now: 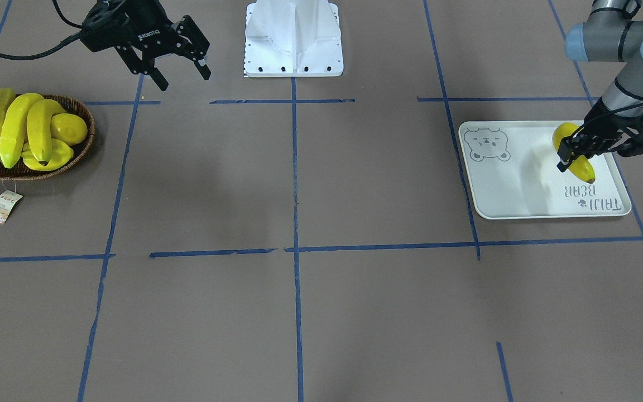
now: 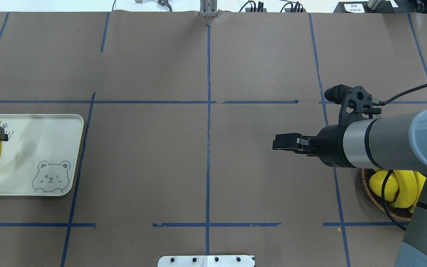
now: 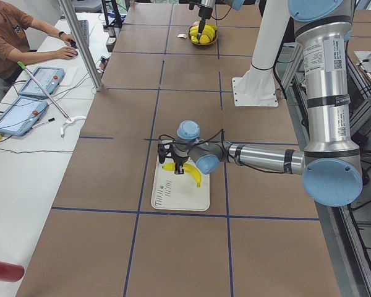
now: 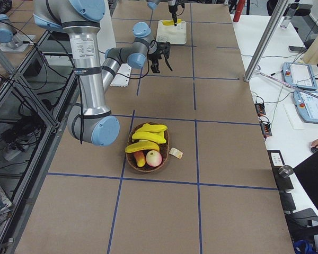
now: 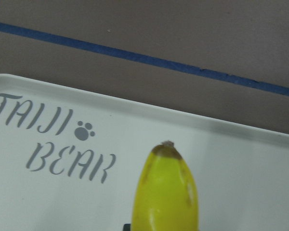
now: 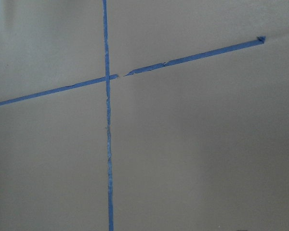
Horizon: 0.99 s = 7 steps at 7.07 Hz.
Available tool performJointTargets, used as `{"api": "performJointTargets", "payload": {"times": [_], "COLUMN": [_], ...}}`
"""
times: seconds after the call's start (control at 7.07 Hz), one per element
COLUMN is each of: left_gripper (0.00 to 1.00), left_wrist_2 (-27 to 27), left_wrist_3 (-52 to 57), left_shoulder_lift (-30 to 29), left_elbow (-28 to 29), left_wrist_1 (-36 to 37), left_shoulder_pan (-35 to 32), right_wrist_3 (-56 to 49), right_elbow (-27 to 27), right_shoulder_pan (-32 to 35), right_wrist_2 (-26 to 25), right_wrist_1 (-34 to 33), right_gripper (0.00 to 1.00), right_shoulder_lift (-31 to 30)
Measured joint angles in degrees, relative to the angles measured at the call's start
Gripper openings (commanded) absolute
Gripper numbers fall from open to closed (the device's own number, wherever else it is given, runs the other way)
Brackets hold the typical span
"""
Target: Transfer all bananas from basket to plate
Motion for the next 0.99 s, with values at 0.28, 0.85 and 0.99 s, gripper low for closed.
{"api": "performJointTargets", "payload": {"times": [0.28, 0.85, 0.99], "left_gripper": [0.99, 1.00, 1.00], "left_wrist_2": [1.8, -1.4, -5.9], "left_wrist_3": [3.1, 5.2, 5.4], "left_shoulder_lift": [0.1, -0.2, -0.5], "left_elbow": [1.9, 0.7, -1.0], "left_wrist_1": [-0.1, -0.2, 0.1], "left_shoulder_pan": [-0.4, -3.0, -5.5], "right_wrist_3": [0.1, -0.5, -2.9], "right_elbow": [0.1, 0.5, 1.0], "right_shoulder_pan": [0.0, 1.1, 2.3], "right_wrist_2": [0.0, 0.2, 0.4], "right_wrist_1": [0.0, 0.0, 0.0], "right_gripper": [1.00, 1.00, 1.00], "right_shoulder_lift": [0.0, -1.9, -5.0]}}
